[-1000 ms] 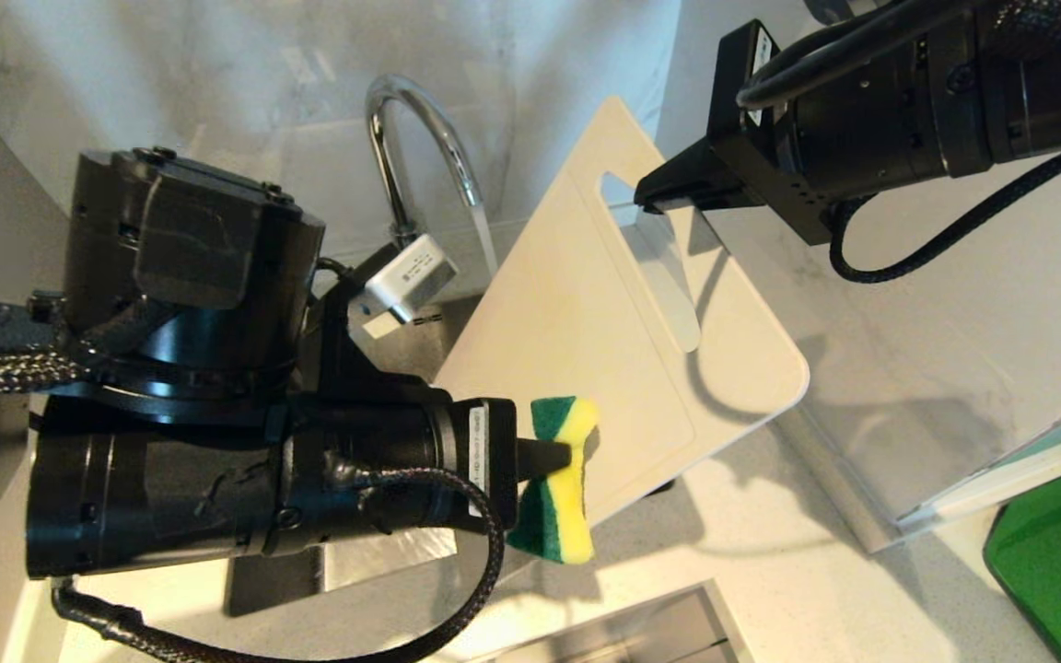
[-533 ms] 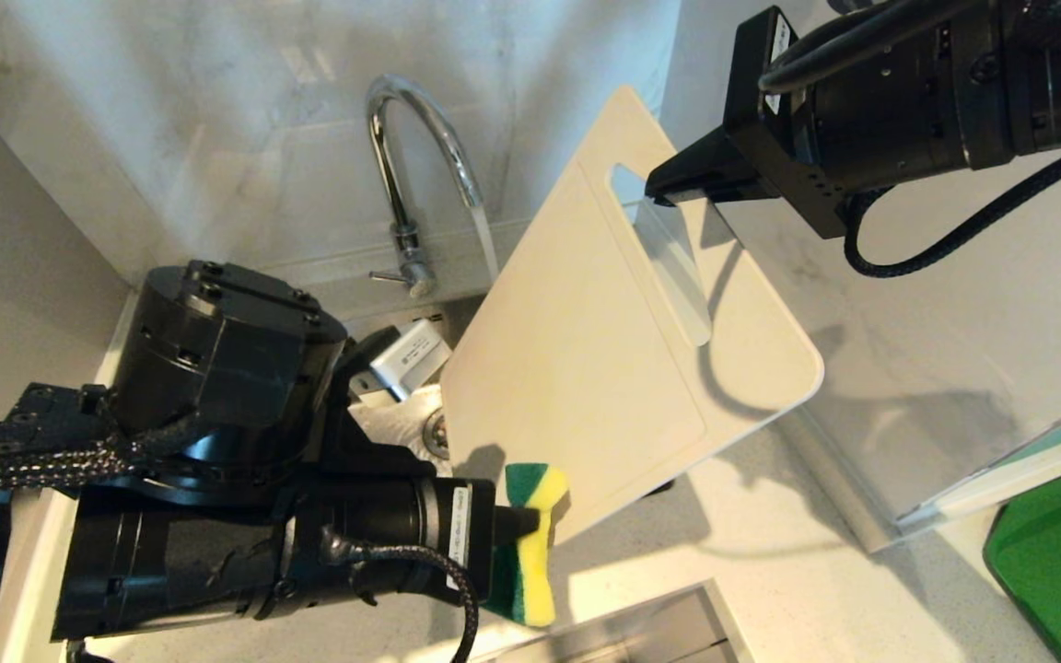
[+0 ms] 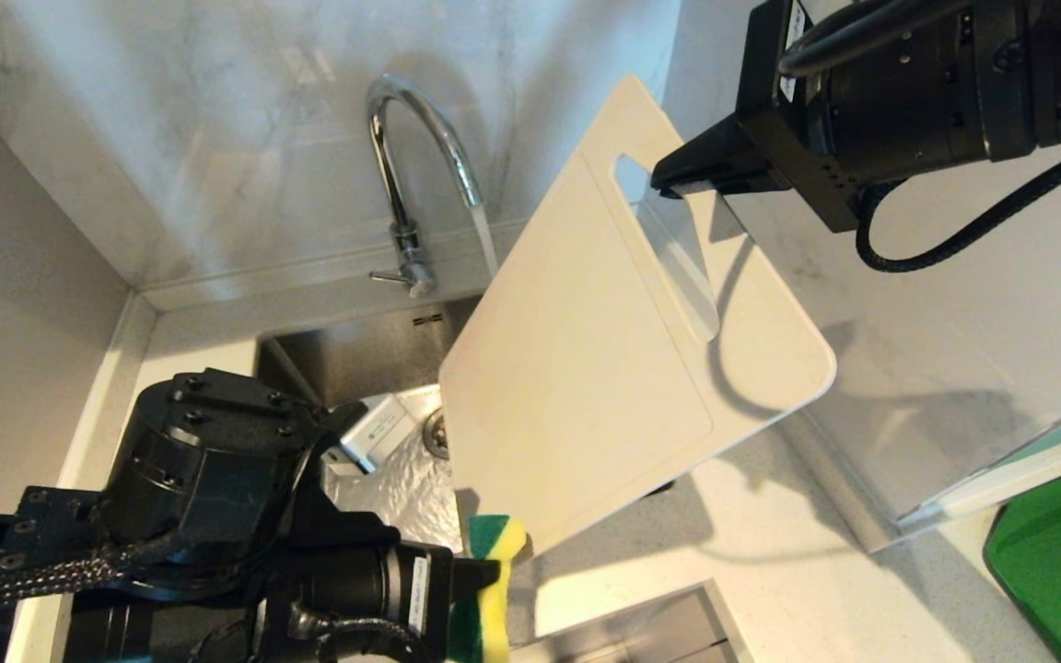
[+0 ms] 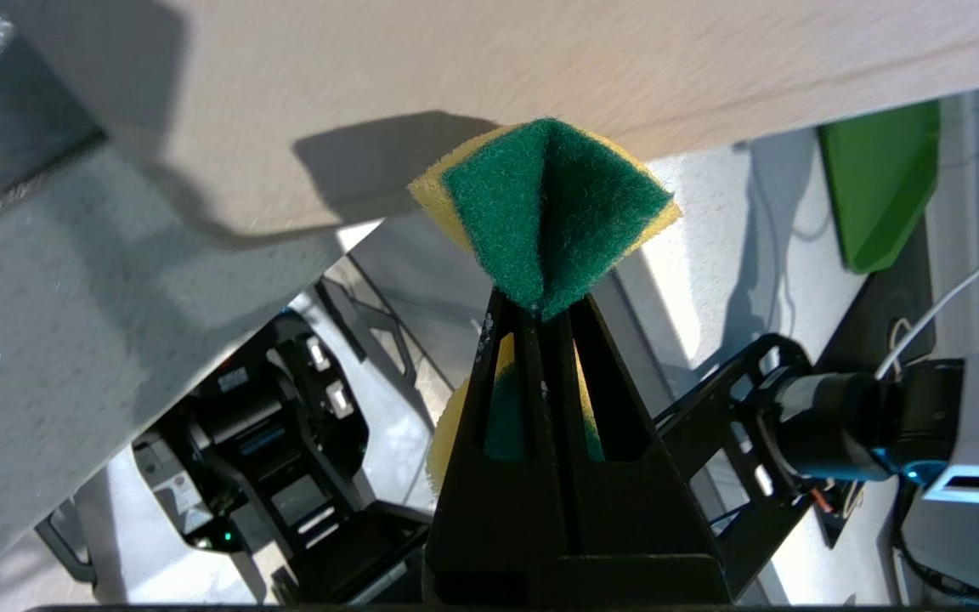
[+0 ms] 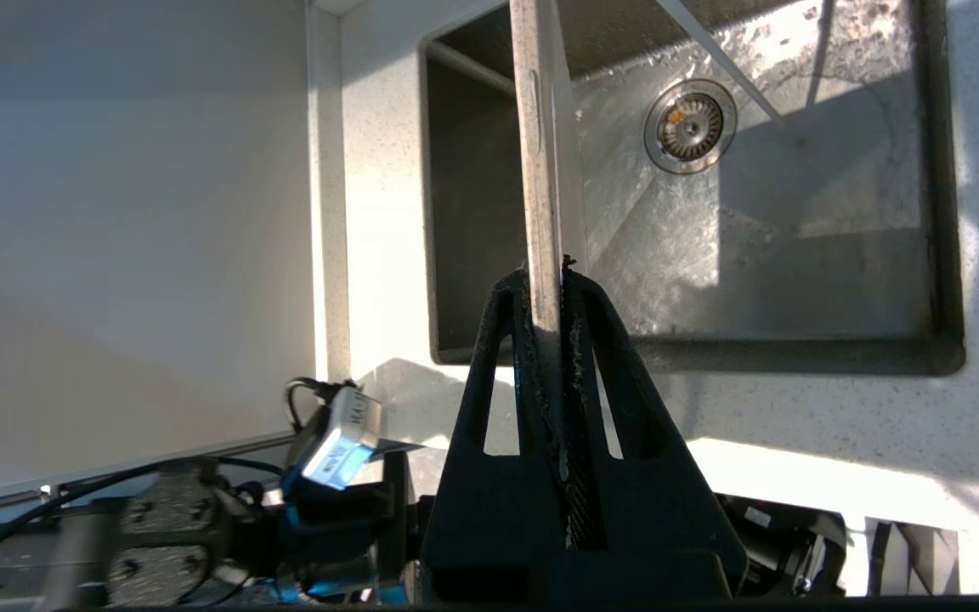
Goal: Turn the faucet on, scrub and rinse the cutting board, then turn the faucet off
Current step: Scrub the cutting board underwater
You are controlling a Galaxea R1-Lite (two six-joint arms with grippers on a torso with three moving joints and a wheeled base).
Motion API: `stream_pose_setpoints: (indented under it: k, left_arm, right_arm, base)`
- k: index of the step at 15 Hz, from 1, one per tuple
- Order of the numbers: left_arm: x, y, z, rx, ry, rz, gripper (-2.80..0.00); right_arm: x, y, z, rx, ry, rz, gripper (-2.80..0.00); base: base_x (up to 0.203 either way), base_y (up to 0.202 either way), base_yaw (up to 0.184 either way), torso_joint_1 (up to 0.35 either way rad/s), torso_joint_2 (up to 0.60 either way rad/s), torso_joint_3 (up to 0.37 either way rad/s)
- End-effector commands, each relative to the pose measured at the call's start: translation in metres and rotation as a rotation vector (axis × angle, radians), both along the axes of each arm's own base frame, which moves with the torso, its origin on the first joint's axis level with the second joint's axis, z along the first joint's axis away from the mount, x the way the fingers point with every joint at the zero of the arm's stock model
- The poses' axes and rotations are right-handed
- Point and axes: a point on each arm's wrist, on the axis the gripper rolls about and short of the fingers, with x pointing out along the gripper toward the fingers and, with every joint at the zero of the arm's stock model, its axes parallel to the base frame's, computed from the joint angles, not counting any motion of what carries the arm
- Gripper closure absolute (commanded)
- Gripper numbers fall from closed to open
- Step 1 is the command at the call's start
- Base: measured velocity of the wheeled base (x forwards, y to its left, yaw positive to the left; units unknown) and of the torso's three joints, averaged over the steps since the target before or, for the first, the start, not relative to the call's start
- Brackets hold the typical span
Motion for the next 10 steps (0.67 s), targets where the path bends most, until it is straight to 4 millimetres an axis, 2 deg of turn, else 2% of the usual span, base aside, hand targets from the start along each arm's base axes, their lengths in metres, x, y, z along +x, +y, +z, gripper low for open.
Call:
stream_pose_setpoints:
  k: [1, 6, 10]
  left_arm:
    - [-0.003, 0.007, -0.008, 0.002, 0.020, 0.017, 0.00]
    - [-0.005, 0.014, -0.022, 0.026, 0.058, 0.036, 0.00]
    - [0.002, 0.004, -0.008, -0.077, 0.003, 0.035, 0.00]
  right_arm:
    - [-0.002, -0.001, 0.001, 0.004, 0.003, 0.002, 0.00]
    - [-0.002, -0.001, 0.001, 0.008, 0.004, 0.001, 0.00]
    - [-0.002, -0.001, 0.001, 0.013, 0.009, -0.002, 0.00]
  base:
    - [0.000, 0.000, 0.000, 0.000, 0.00, 0.000]
    - [0.000, 0.000, 0.000, 0.000, 0.00, 0.000]
    - [0.000, 0.000, 0.000, 0.000, 0.00, 0.000]
